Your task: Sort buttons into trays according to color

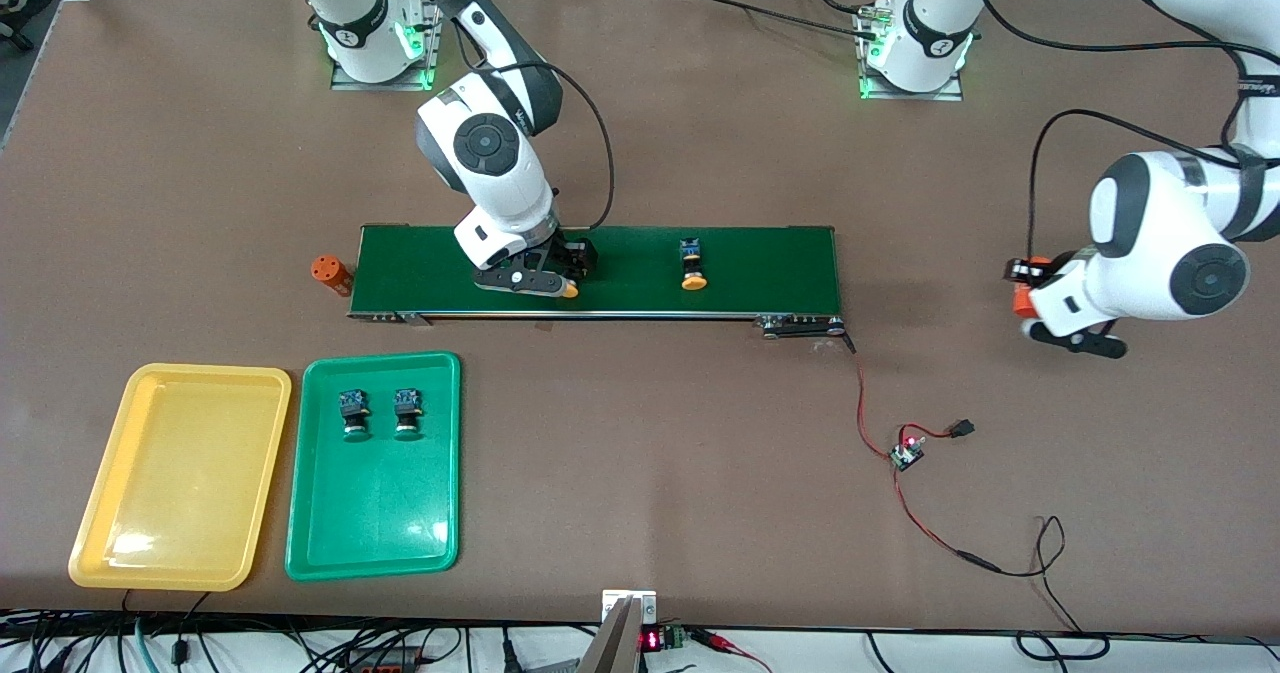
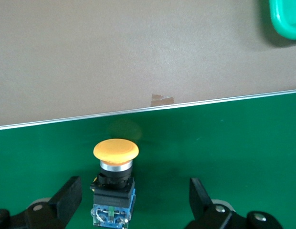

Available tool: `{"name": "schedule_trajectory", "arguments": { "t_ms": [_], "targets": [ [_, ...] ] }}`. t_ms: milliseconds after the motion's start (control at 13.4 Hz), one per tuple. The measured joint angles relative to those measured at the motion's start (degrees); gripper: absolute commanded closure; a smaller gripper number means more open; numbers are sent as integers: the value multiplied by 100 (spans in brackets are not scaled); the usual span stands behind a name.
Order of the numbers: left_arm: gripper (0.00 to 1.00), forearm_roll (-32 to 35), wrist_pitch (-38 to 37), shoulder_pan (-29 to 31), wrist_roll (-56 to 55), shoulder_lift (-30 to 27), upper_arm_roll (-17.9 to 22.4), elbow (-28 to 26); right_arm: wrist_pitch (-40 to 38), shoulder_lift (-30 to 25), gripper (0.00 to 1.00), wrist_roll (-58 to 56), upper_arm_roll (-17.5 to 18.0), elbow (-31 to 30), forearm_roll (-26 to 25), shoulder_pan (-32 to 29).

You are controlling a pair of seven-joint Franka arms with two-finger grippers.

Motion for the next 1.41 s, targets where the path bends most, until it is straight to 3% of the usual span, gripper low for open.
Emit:
{"name": "schedule_trajectory", "arguments": {
  "t_ms": [149,372,446,669,818,1041,1264,1338,1413],
  "targets": [
    [68,-73,0,-20,61,8,-419,3,82,128,48,-38,0,0,-2,30],
    [65,-80,-1,-60,139,21,-1280,3,164,264,94,-204,0,2,-4,74],
    [65,-79,0,-71,289,23,-1530,4,167,271,100,-245,-2,3,-4,73],
    [65,-80,301,-158,1441,114,-2072,1,92,249,100,-297,-37,119,-4,46],
    [65,-79,566,-267,2361,282,-2166,0,-641,117,100,-746,-104,528,-6,-146],
    [69,-79,941,-411,3552,482,-2282,0,-1964,-108,100,-2016,-212,1378,-7,-783],
    [67,-7,1322,-738,3752,555,-2308,-12,-2170,-16,100,-3283,-269,1551,-18,-1706],
    [49,56,1434,-830,3710,570,-2311,-20,-2154,117,100,-3780,-279,1585,-18,-2068],
    [0,95,1486,-905,3622,594,-2321,-26,-2144,266,100,-4213,-283,1641,-18,-2413]
  ]
}}
